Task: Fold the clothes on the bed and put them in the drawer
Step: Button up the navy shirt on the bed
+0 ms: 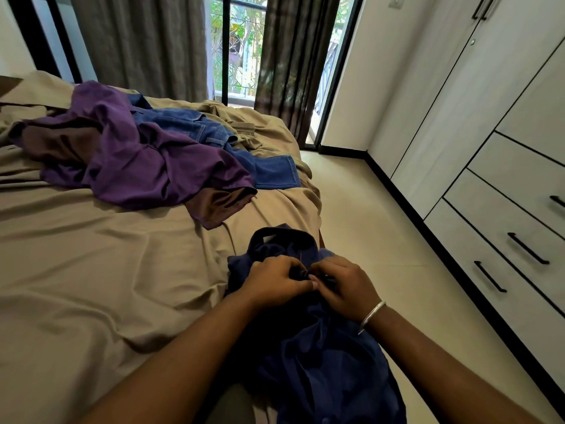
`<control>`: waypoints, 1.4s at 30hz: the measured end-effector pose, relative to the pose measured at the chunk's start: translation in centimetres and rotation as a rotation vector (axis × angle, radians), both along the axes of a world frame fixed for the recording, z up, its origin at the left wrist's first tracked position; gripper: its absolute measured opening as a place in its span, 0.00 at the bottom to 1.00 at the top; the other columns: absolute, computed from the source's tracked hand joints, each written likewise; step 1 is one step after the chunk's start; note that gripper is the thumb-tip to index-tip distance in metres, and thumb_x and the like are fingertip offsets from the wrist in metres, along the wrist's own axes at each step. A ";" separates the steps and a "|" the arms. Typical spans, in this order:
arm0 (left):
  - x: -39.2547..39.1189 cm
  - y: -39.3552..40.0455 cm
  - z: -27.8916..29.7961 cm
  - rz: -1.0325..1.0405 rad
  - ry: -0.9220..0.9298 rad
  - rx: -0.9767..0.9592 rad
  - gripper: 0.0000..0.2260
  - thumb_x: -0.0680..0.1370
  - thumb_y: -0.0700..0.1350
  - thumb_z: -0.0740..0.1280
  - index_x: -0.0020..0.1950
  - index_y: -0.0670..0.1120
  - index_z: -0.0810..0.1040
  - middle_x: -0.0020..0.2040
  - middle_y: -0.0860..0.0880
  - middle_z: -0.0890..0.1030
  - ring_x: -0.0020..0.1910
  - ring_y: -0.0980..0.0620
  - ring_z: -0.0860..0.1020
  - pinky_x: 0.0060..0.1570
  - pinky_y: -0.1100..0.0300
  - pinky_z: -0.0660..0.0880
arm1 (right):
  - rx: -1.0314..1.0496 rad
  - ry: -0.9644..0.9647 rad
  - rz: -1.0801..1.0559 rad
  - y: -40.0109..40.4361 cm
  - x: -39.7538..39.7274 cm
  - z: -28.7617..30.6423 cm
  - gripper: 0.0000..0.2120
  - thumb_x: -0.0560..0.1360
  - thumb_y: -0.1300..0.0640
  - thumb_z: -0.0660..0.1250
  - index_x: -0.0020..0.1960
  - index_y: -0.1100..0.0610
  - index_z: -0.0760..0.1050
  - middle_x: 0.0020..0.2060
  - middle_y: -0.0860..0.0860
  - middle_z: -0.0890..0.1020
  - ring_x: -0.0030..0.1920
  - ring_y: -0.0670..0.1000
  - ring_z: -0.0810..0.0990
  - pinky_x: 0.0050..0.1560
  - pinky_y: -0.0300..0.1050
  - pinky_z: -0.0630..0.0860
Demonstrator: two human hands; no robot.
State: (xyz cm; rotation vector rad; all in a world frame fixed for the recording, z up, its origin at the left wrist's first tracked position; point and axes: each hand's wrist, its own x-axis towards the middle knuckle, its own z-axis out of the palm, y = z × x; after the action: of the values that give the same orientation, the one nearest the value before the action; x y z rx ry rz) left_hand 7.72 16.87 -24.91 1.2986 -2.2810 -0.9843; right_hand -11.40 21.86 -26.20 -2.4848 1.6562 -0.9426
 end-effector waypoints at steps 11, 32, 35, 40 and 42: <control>-2.1 0.8 -0.3 -0.046 -0.039 -0.053 0.10 0.80 0.55 0.65 0.56 0.55 0.84 0.52 0.55 0.85 0.54 0.55 0.81 0.57 0.49 0.75 | 0.150 -0.243 -0.034 1.8 -2.0 -0.8 0.07 0.75 0.54 0.70 0.51 0.54 0.83 0.43 0.46 0.83 0.44 0.43 0.80 0.45 0.40 0.78; -10.8 -1.1 -5.9 0.160 0.004 -0.105 0.17 0.80 0.60 0.52 0.52 0.54 0.76 0.41 0.58 0.76 0.45 0.61 0.74 0.49 0.63 0.60 | 0.426 -0.829 0.166 -5.7 -8.5 -7.4 0.06 0.78 0.64 0.61 0.47 0.55 0.75 0.41 0.52 0.79 0.44 0.55 0.79 0.49 0.48 0.76; -12.5 -0.6 -6.5 0.237 0.012 -0.091 0.17 0.81 0.59 0.53 0.53 0.52 0.77 0.44 0.58 0.77 0.46 0.62 0.73 0.50 0.63 0.62 | 0.476 -0.793 0.192 -6.5 -10.0 -7.9 0.06 0.77 0.64 0.61 0.48 0.54 0.74 0.42 0.50 0.80 0.43 0.54 0.79 0.47 0.52 0.77; -13.6 -1.2 -8.4 0.282 0.068 0.023 0.12 0.76 0.51 0.63 0.51 0.46 0.82 0.48 0.61 0.79 0.48 0.62 0.75 0.51 0.68 0.69 | 0.658 -0.834 0.185 -6.3 -12.2 -9.7 0.05 0.76 0.62 0.67 0.48 0.55 0.79 0.43 0.50 0.82 0.44 0.51 0.81 0.48 0.46 0.78; -14.6 -1.6 -8.7 0.319 0.037 0.065 0.08 0.75 0.45 0.66 0.50 0.44 0.82 0.45 0.62 0.78 0.45 0.67 0.74 0.47 0.75 0.66 | 0.740 -0.846 0.182 -6.6 -13.0 -9.9 0.04 0.76 0.64 0.67 0.48 0.58 0.79 0.42 0.50 0.83 0.45 0.47 0.81 0.49 0.37 0.76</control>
State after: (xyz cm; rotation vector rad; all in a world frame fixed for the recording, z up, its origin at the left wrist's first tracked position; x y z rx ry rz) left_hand -6.83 15.28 -33.57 1.5946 -1.9481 -0.9652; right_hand -24.37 15.23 -36.12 -1.4188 1.1520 -0.9243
